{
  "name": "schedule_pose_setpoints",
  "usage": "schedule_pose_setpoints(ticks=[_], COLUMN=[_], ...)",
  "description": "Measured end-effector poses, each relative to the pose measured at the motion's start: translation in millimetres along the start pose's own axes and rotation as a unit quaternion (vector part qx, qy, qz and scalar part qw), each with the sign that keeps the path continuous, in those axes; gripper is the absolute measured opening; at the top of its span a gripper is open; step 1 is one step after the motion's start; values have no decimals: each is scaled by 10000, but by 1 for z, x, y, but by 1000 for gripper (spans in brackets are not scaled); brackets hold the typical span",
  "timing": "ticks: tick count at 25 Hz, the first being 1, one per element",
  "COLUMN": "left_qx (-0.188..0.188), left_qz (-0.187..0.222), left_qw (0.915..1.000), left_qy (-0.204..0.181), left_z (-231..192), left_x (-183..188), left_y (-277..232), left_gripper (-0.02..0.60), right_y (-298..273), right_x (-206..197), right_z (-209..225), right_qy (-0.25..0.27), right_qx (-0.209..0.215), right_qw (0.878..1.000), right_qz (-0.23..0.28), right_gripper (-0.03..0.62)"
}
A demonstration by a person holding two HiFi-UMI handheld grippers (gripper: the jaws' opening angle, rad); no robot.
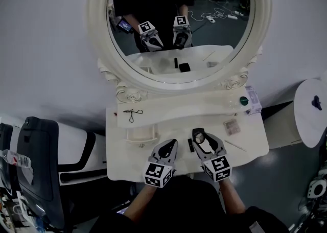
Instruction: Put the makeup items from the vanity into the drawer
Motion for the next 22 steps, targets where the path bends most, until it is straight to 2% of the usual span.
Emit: schedule_pose_setpoints(ticks=[12,22], left_qx=[327,869], left_qz=[76,129], left_qw=[9993,9952], left_qy=[158,432], left_z=[-24,-47], left_x=[-4,-14], left_y=[17,43], left_gripper=[15,15], right_y=[-21,-44], right_x=[13,34], right_z=[-19,-48], right_qy=[287,675], right_qx=[263,764], right_qw=[9992,9948], right_qz=[12,55], right_gripper=[233,233])
Point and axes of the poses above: the fingertips, and each gripper's own axes: y backward along the fingers, z to its right, x out of its top, the point moved 8 cm from there along y, backward along the fingers, and after that the axes turned 12 degrees about -z, right-handed, at the moved point
